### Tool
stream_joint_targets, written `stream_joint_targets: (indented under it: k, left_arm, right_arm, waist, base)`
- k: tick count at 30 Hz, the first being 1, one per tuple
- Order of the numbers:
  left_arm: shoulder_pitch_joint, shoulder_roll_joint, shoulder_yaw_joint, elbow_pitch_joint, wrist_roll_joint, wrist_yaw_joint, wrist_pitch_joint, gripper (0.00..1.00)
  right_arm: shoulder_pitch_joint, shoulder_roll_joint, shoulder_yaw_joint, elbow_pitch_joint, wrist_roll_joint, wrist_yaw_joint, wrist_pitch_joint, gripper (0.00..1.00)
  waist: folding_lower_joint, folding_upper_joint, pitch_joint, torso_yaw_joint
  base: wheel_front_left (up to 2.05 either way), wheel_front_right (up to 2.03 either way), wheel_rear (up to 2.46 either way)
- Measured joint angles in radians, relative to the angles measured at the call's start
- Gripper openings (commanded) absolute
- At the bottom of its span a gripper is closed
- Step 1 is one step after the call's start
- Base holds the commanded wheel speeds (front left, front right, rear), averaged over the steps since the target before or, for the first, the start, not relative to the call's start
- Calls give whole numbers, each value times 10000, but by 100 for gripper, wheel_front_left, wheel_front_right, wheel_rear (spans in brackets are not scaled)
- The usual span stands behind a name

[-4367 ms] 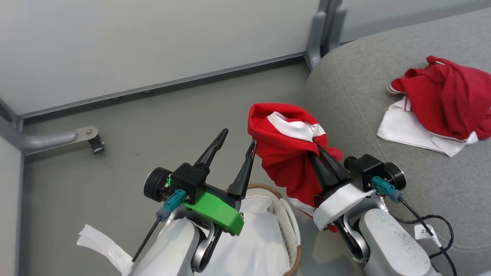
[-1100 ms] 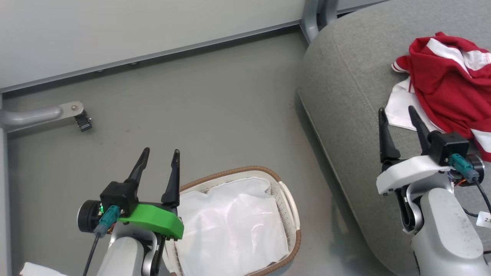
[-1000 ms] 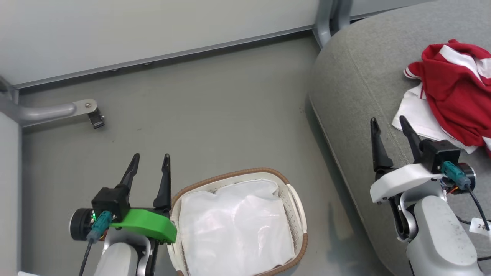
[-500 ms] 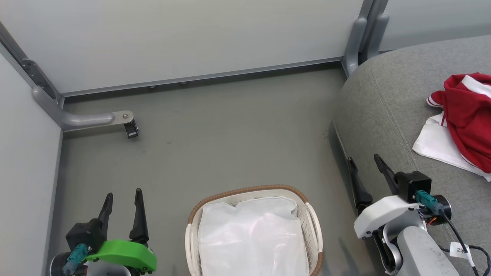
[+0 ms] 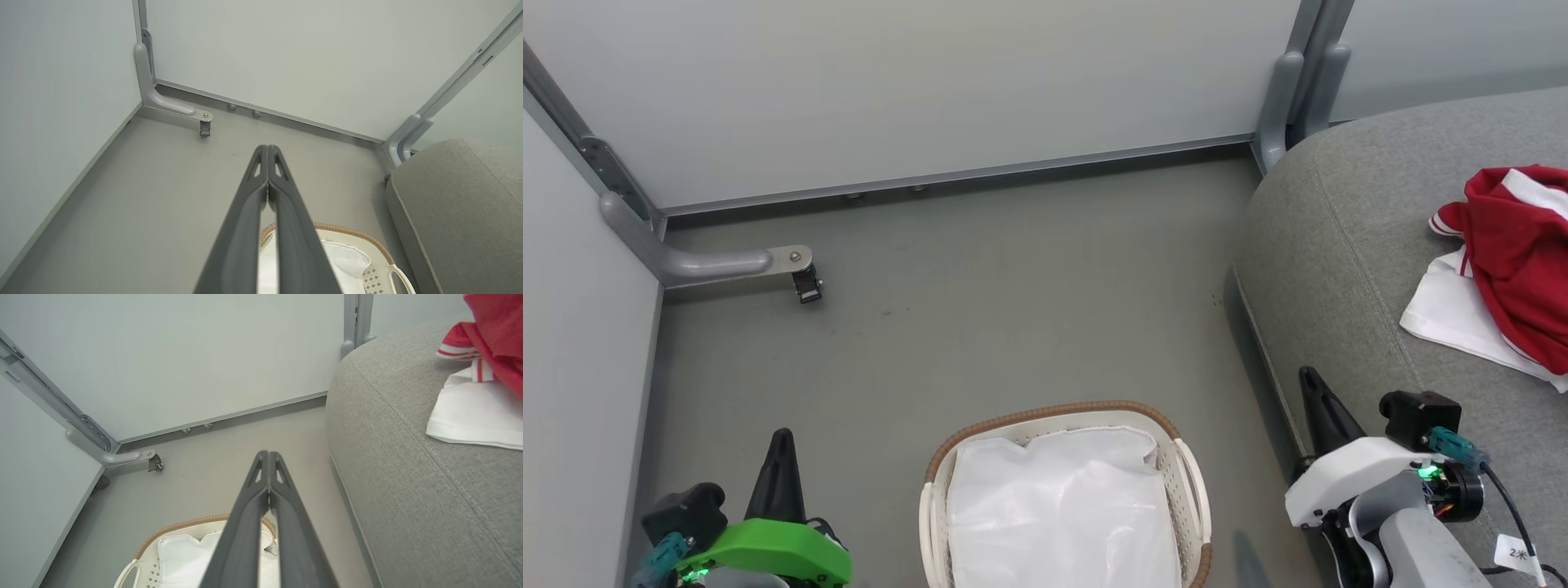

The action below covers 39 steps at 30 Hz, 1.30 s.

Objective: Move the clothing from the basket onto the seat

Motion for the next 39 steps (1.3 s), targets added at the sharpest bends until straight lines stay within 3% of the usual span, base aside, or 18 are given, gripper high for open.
stream_joint_targets:
  k: [39]
  left_arm:
    - [-29, 4, 504, -803, -5427, -2, 1509, 0]
  right_arm:
    - [562, -15, -792, -1172, 5829, 0, 1488, 0]
  waist:
    - [0, 1, -260, 18]
  base:
    - [0, 0, 0]
